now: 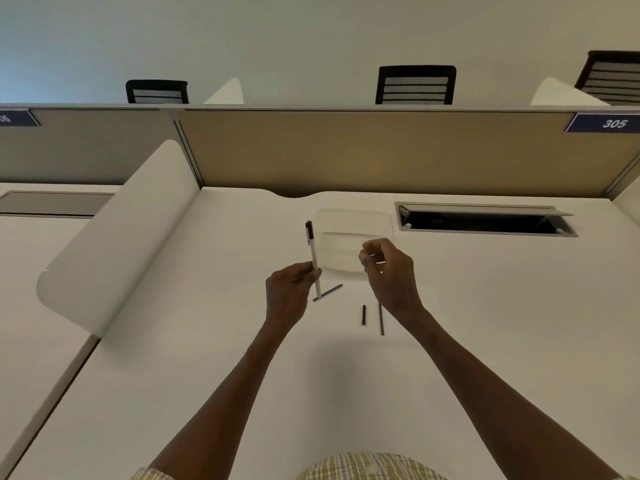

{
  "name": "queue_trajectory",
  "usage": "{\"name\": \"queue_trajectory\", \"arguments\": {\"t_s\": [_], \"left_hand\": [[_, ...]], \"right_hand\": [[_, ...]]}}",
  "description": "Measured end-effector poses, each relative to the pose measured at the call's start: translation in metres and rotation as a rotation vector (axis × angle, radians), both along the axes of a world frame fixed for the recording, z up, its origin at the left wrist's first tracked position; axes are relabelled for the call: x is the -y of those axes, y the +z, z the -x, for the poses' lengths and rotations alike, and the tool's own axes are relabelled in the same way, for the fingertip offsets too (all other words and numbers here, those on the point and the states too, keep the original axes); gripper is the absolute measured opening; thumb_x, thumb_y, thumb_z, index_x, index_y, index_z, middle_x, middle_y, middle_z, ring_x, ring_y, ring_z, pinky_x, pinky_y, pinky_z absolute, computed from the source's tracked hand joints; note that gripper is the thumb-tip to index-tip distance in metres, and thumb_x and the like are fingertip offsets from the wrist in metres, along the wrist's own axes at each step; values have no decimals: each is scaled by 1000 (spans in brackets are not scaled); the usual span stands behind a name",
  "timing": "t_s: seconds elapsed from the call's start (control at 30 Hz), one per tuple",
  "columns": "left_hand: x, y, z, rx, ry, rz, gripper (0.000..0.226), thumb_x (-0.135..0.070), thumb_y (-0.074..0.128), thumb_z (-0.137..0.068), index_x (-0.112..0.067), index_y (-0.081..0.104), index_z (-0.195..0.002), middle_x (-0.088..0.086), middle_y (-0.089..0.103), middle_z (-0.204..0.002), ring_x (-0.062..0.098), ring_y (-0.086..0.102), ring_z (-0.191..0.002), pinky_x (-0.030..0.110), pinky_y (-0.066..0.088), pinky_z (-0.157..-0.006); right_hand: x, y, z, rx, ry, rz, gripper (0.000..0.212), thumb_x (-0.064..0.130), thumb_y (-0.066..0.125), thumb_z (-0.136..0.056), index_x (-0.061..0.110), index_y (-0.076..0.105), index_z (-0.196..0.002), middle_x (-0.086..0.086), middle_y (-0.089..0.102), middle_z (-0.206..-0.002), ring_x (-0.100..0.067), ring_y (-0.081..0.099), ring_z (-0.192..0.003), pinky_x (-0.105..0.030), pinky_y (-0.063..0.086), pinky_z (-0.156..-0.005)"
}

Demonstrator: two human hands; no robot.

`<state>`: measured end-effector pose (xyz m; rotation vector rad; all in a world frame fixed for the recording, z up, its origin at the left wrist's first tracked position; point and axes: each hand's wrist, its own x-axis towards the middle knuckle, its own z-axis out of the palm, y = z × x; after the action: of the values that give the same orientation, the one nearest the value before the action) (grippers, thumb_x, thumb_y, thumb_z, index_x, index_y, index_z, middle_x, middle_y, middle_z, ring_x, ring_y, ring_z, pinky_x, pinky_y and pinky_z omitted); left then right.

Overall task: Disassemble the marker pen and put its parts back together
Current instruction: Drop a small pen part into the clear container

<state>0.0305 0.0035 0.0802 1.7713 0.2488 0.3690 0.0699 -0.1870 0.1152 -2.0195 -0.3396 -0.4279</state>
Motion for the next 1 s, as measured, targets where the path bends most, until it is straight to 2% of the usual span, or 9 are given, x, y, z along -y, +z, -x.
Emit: {"name": "queue_trajectory", "arguments": {"t_s": [0.07, 0.13, 0.2, 0.33, 0.5, 0.63, 0.73, 0.83, 1.0], "left_hand": [[-1, -2, 2, -33, 30, 95, 13, -18, 75, -83, -25, 79, -95, -4, 79, -86, 13, 73, -81, 34, 59, -79], [-1, -4, 4, -53, 51, 176, 13, -18, 75, -84, -23, 78, -96, -2, 79, -82, 15, 73, -79, 32, 58, -75], [-1, -5, 6, -74, 58, 224, 13, -19, 75, -84, -21, 78, -97, -2, 79, -82, 16, 74, -81, 30, 58, -77], [-2, -8, 10, -93, 61, 329, 15, -18, 75, -85, -15, 77, -99, 3, 79, -85, 19, 74, -86, 28, 59, -78], [-8, -12, 10, -99, 74, 398, 15, -15, 76, -84, -13, 77, -99, 5, 78, -86, 19, 74, -88, 27, 59, -78], [-16, -17, 8, -121, 101, 422, 17, -14, 75, -84, -9, 76, -101, 7, 78, -87, 20, 74, -89, 28, 59, -80], [-22, -21, 6, -134, 123, 426, 16, -13, 74, -85, -9, 76, -101, 6, 78, -87, 20, 74, -89, 28, 59, -79], [-25, -25, 3, -142, 141, 438, 17, -12, 74, -85, -7, 76, -102, 7, 78, -87, 20, 74, -88, 27, 59, -79], [-28, -29, 0, -149, 147, 448, 16, -13, 74, -85, -9, 76, -101, 7, 78, -87, 20, 74, -88, 25, 59, -77]], "right_hand": [[7, -9, 0, 17, -15, 64, 6, 2, 65, -86, 8, 67, -86, -2, 71, -81, -13, 64, -73, -9, 45, -67], [9, -17, -1, 9, -8, 128, 7, 0, 67, -83, 6, 69, -81, -3, 71, -78, -14, 64, -71, -13, 46, -68], [7, -25, -4, -11, 8, 196, 6, 0, 68, -82, 5, 70, -80, -5, 71, -76, -16, 64, -70, -19, 46, -68], [-5, -47, -11, -113, 73, 324, 7, 6, 65, -84, 8, 72, -82, -7, 68, -77, -20, 62, -73, -29, 48, -69], [-25, -73, -26, -205, 178, 575, 20, 12, 52, -92, 4, 70, -94, -12, 66, -92, -27, 60, -92, -41, 48, -81], [-36, -87, -38, -233, 261, 740, 25, 14, 40, -97, 11, 64, -104, -10, 58, -101, -25, 53, -102, -30, 43, -79], [-41, -92, -48, -185, 300, 844, 27, 11, 40, -96, 12, 63, -110, -10, 55, -105, -25, 51, -104, -33, 46, -78], [-45, -93, -56, -164, 341, 906, 24, 8, 42, -94, 10, 67, -97, -9, 53, -99, -25, 51, -99, -39, 51, -76], [-48, -103, -61, -139, 363, 918, 20, 11, 46, -93, 8, 62, -82, -7, 52, -92, -24, 51, -92, -38, 49, -66]]}}
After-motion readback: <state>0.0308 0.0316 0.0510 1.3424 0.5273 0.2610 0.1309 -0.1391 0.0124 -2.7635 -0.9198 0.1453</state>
